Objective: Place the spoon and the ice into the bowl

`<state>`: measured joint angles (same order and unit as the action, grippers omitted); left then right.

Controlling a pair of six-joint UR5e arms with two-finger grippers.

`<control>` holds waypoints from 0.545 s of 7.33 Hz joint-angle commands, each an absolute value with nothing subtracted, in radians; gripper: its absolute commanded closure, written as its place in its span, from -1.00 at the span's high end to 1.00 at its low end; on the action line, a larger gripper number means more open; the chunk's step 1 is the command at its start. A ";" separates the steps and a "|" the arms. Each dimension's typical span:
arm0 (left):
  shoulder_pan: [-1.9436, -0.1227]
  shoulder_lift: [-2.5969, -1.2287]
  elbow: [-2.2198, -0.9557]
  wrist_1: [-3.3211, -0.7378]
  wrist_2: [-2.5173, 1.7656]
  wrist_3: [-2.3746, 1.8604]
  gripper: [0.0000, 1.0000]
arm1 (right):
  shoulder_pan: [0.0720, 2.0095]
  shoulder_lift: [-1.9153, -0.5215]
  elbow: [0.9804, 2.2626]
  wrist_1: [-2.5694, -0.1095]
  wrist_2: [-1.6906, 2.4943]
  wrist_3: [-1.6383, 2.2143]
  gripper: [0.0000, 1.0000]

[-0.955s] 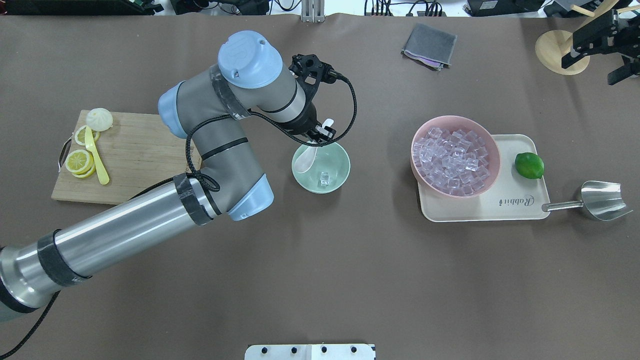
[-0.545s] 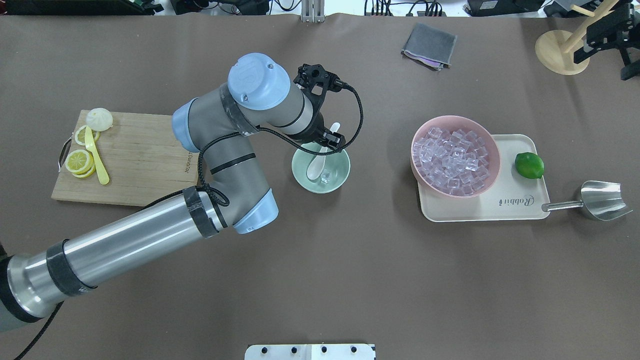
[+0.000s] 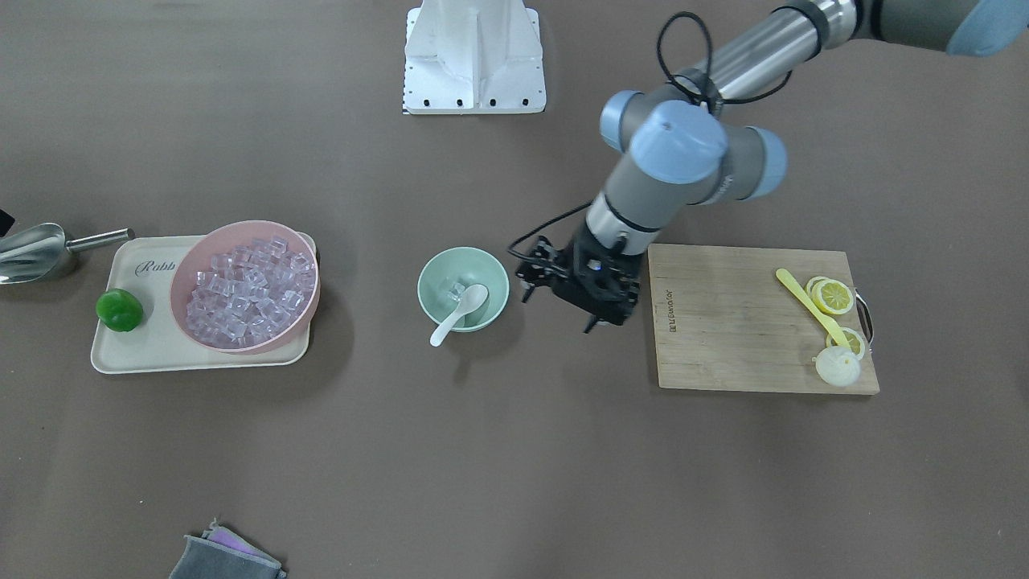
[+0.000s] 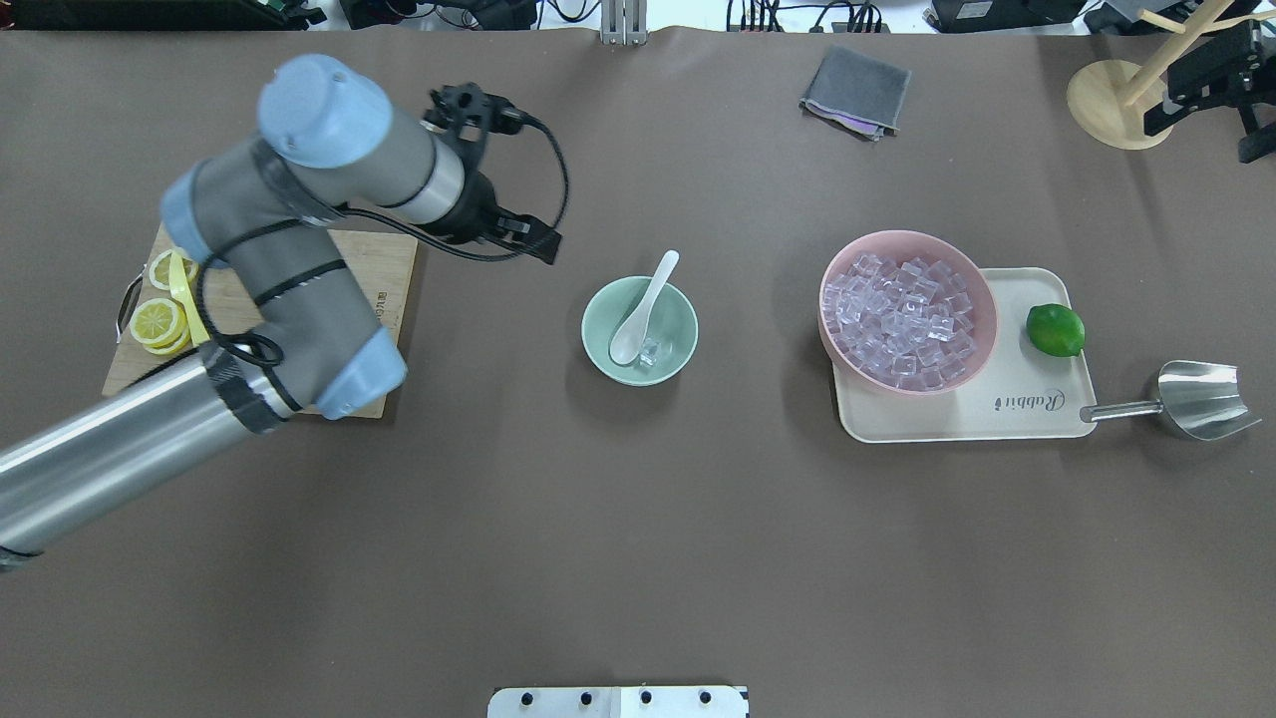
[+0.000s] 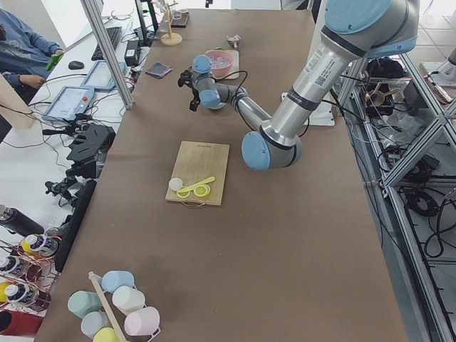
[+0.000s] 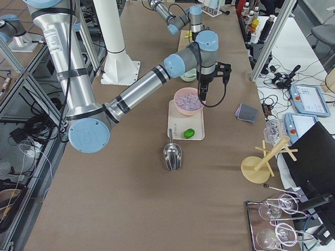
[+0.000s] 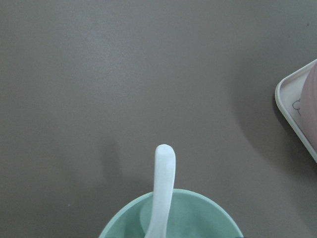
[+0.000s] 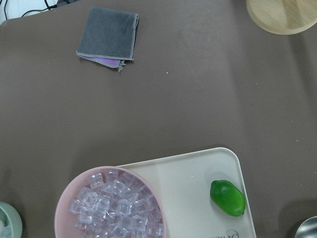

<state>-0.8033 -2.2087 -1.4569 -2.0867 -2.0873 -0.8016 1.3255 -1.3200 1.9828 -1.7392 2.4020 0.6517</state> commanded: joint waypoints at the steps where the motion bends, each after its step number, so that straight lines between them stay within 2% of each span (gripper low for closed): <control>1: -1.066 -2.085 -1.482 -1.946 -2.251 -0.533 0.96 | 1.357 -1.336 1.935 -1.741 2.401 0.456 1.00; 2: -1.160 -2.010 -1.538 -1.795 -2.255 -0.327 0.96 | 1.380 -1.356 1.895 -1.738 2.399 0.340 1.00; 4: -1.366 -1.877 -1.555 -1.677 -2.294 -0.005 0.96 | 1.440 -1.359 1.774 -1.733 2.399 0.114 1.00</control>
<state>-1.2334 -1.9692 -1.5425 -1.7516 -2.2610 -0.2203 1.4041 -1.3533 1.8461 -1.7366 2.4000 0.2488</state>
